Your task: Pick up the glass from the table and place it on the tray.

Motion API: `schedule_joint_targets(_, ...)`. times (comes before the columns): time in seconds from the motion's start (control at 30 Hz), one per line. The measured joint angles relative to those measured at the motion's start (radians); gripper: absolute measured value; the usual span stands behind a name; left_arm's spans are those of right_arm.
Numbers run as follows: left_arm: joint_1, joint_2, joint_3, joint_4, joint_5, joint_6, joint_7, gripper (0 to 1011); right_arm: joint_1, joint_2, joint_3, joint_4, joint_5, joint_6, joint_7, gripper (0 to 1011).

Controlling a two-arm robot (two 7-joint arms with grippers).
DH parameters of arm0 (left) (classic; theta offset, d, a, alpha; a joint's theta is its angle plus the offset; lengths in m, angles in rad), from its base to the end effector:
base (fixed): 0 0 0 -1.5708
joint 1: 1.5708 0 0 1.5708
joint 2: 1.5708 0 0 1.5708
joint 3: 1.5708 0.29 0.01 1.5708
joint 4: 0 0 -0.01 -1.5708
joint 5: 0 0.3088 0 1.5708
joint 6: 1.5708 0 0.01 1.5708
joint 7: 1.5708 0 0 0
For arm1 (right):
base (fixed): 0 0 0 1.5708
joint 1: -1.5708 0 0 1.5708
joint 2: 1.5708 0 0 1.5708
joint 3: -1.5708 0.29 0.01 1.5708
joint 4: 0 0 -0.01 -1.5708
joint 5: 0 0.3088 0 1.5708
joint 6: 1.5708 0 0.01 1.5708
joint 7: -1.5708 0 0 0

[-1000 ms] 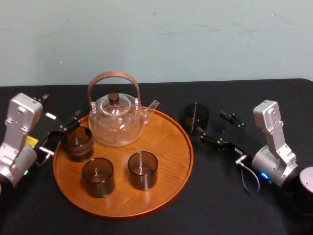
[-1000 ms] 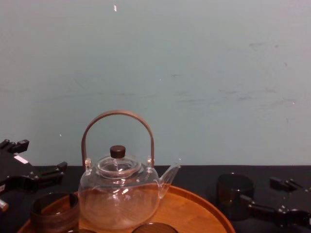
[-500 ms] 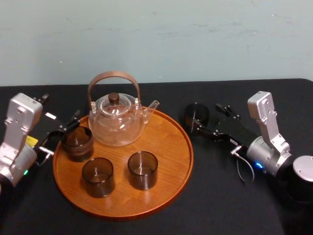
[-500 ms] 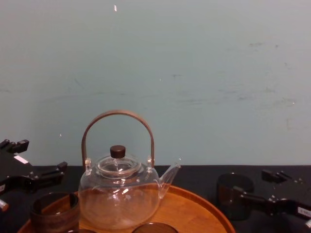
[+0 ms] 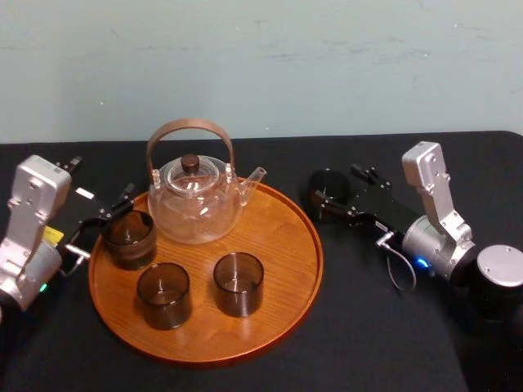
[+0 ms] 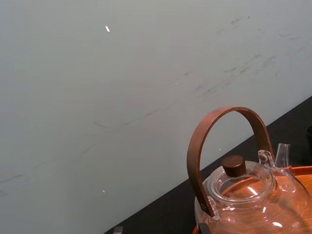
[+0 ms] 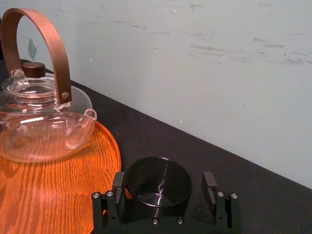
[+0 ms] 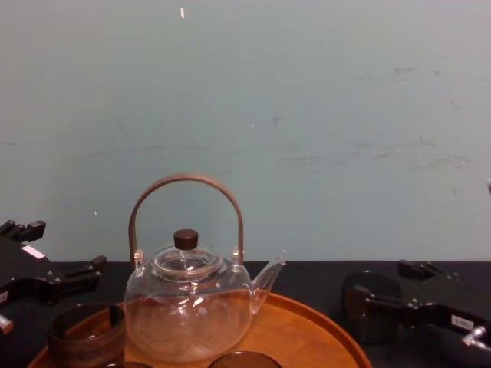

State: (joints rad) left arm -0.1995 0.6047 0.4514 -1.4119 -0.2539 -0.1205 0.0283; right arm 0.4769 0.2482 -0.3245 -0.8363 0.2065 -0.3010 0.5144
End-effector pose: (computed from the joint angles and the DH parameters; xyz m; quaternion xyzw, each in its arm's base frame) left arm 0.3581 0.0827 -0.3023 0.1416 -0.1324 0.5799 0.7913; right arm 0.4385 -0.0509 -0.3495 -0.0726 -0.0399 -0.4495 0.8894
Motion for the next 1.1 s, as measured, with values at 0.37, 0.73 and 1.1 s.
schedule_joint_targets(0.37,0.000,0.000,0.000,0.000,0.000,0.000,0.000,1001,0.059,-0.023,-0.017,0.085,-0.016,-0.023,0.026,1002)
schedule_joint_targets(0.73,0.000,0.000,0.000,0.000,0.000,0.000,0.000,1001,0.055,-0.021,-0.015,0.078,-0.016,-0.022,0.023,1002)
schedule_joint_targets(1.1,0.000,0.000,0.000,0.000,0.000,0.000,0.000,1001,0.054,-0.022,-0.013,0.080,-0.011,-0.022,0.027,1002)
